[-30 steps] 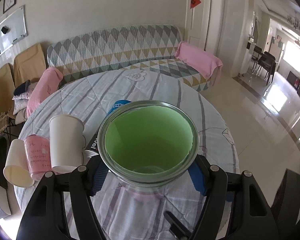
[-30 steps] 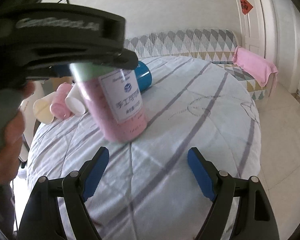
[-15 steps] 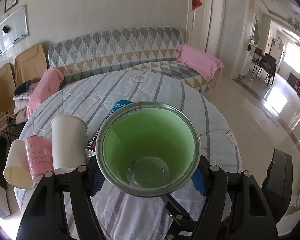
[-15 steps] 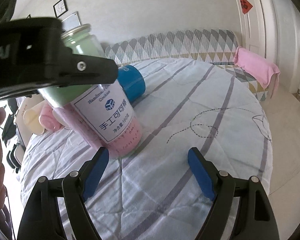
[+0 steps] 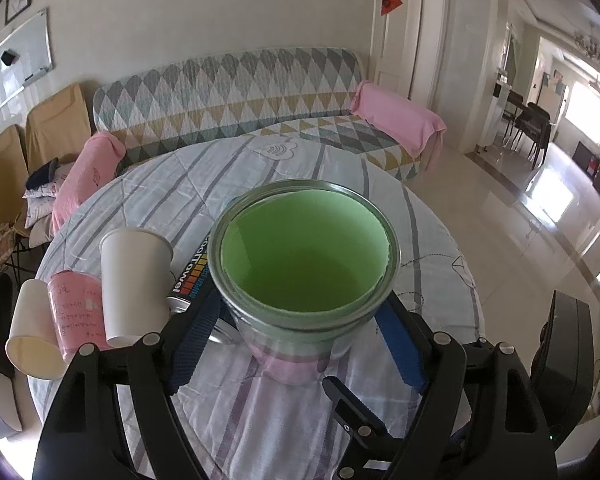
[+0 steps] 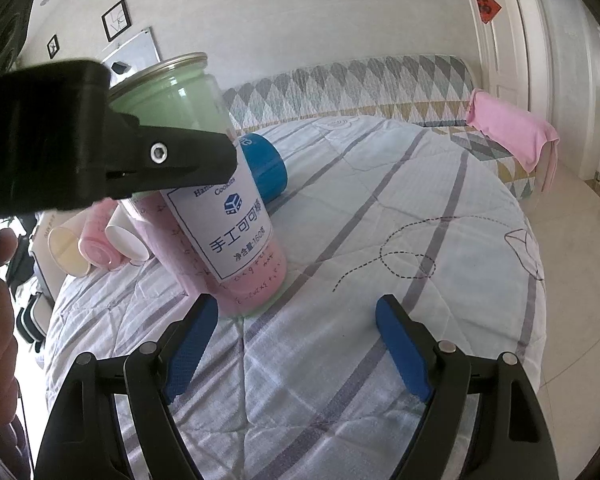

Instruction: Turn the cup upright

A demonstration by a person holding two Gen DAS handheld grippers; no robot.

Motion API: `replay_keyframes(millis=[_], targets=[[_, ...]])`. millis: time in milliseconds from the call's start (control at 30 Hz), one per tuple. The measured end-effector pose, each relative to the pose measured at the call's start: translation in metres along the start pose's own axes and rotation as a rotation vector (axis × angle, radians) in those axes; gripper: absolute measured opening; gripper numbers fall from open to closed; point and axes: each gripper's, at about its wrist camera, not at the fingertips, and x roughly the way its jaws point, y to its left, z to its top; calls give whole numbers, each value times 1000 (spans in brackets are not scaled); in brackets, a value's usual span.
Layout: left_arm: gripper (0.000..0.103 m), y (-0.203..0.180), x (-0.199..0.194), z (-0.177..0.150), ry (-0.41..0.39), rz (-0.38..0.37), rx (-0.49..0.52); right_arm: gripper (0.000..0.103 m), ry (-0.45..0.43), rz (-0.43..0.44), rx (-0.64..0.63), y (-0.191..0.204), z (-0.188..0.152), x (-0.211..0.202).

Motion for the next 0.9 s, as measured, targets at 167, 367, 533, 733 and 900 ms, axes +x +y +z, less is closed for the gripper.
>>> replay_keyframes(millis=[167, 367, 533, 733, 900], targets=[[81, 1, -1, -2, -4, 0, 2, 82, 2, 0, 2, 0, 1, 0], [81, 2, 0, -2, -4, 1, 2, 82, 2, -1, 2, 2, 1, -1], [81, 2, -1, -2, -4, 2, 1, 82, 5, -2, 1, 3, 2, -1], [82, 2, -4, -3, -4, 2, 1, 83, 10, -4, -2, 5, 2, -3], [91, 10, -11, -9, -8, -12, -15, 83, 12, -6, -12, 10, 2, -8]])
